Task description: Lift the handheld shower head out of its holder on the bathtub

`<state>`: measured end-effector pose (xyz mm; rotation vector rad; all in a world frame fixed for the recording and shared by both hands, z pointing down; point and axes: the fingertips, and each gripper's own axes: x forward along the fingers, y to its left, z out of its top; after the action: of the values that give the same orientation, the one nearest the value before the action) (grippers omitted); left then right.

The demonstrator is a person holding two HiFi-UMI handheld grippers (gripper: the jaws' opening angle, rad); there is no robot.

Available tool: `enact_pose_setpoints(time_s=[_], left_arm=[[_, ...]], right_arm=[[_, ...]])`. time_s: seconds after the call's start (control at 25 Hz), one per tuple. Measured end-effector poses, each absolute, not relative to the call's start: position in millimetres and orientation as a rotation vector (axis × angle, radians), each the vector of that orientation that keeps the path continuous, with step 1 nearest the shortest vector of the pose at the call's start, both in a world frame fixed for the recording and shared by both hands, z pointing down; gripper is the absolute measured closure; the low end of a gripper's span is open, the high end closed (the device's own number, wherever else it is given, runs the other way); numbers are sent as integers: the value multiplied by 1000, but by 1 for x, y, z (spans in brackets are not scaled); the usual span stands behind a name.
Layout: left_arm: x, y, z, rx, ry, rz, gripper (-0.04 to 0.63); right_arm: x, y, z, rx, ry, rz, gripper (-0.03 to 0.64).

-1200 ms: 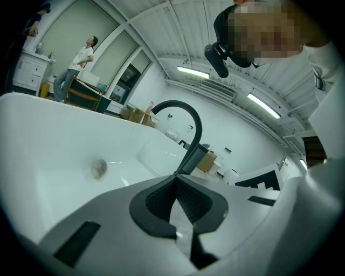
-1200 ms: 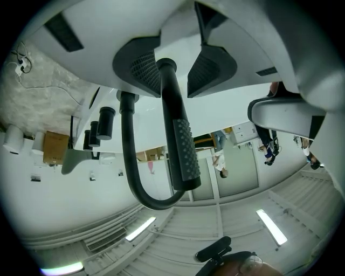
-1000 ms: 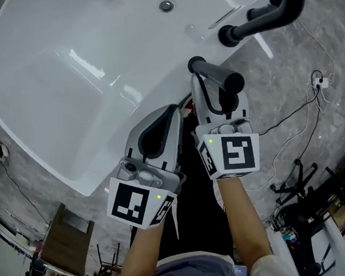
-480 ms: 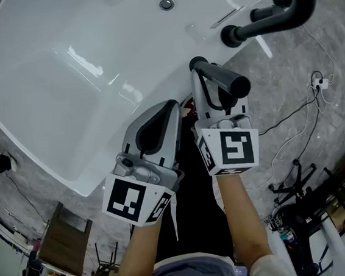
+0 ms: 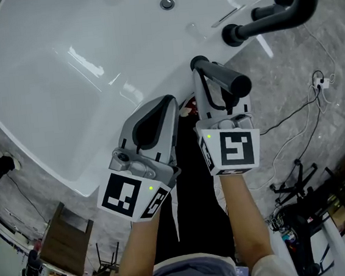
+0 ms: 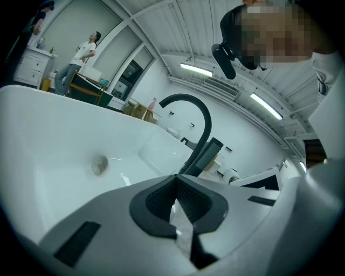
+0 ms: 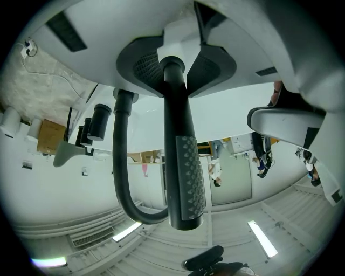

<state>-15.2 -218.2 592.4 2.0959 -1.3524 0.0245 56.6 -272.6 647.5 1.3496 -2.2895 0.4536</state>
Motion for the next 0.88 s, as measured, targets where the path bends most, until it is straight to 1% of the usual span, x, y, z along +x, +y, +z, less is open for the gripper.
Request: enact_pose_setpoints(time_s=[0.88], left_arm=[[-19,-219,587,2073,-1365,-8,591]], right_arm=[[58,-265,644,1338,-2265,420,474]])
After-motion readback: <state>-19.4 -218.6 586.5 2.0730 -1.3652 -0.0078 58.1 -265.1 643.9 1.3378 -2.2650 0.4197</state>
